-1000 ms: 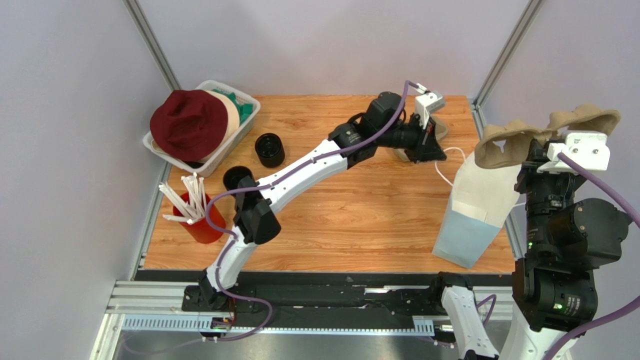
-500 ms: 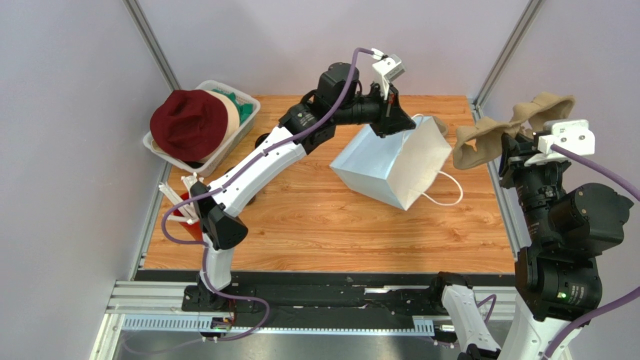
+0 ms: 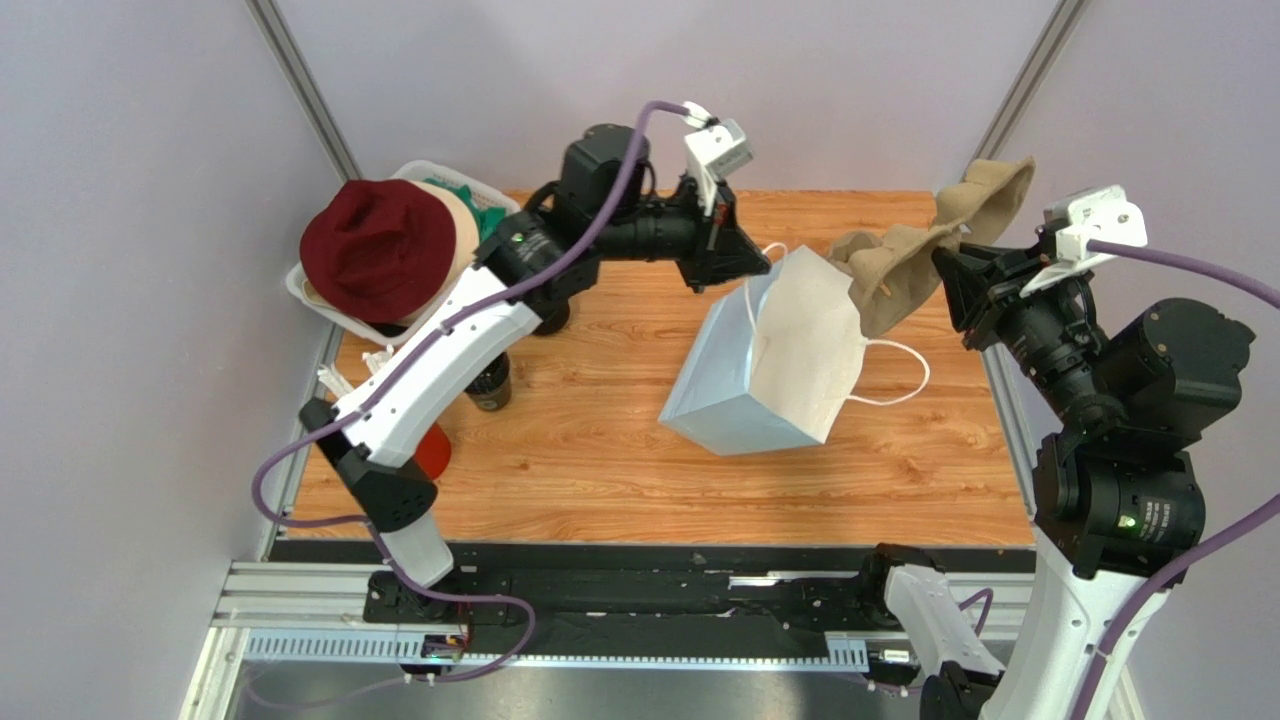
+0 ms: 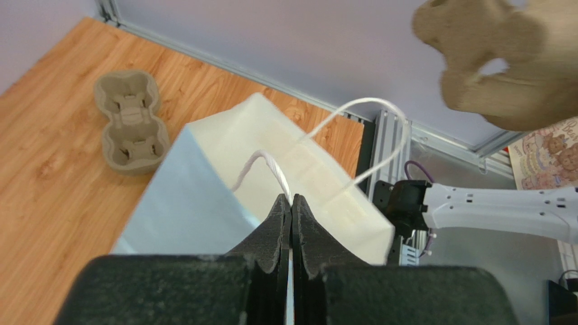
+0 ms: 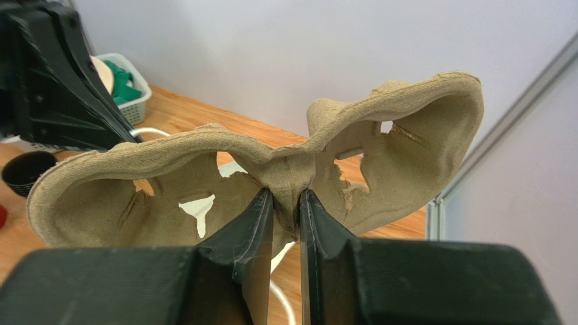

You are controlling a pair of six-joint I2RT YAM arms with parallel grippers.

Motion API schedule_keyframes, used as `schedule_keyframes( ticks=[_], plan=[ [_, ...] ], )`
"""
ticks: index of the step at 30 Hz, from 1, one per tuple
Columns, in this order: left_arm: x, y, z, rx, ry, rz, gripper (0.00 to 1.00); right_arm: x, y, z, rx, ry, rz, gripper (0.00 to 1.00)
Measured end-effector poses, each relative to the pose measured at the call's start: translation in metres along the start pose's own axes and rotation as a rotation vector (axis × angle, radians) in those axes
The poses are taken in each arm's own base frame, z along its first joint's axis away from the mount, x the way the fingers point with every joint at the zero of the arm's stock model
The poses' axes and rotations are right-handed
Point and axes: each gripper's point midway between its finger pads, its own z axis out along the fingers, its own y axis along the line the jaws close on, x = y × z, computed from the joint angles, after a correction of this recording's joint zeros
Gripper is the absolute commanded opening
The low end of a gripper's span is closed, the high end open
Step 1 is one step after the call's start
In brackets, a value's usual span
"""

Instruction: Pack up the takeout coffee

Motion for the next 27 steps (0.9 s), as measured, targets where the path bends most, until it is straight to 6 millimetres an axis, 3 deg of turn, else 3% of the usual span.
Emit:
schedule_keyframes(
  ticks=[4,8,12,18,21,22,27],
  plan=[
    [-0.029,-0.011,-0.039,-0.003,-0.075,0.048,0.0,-0.013,0.008,0.005,-0.063,-0.023,0.015,0.12],
    [-0.029,-0.003,-0.062,-0.032,-0.095,0.072,0.0,-0.017,0.019,0.011,-0.14,-0.031,0.047,0.12],
    [-0.001,0.026,-0.054,-0.069,-0.039,0.059,0.0,-0.013,0.028,0.024,-0.223,-0.011,0.088,0.12],
    [0.055,0.078,-0.026,-0.113,0.087,0.003,0.0,0.001,0.042,0.048,-0.337,0.045,0.148,0.12],
    [0.066,0.095,-0.02,-0.126,0.108,-0.014,0.0,0.008,0.058,0.06,-0.403,0.075,0.164,0.11],
    [0.068,0.1,-0.019,-0.132,0.113,-0.018,0.05,0.011,0.066,0.064,-0.431,0.086,0.163,0.1],
    [0.071,0.118,-0.023,-0.16,0.113,-0.03,0.09,0.029,0.104,0.078,-0.539,0.143,0.15,0.09]
  ],
)
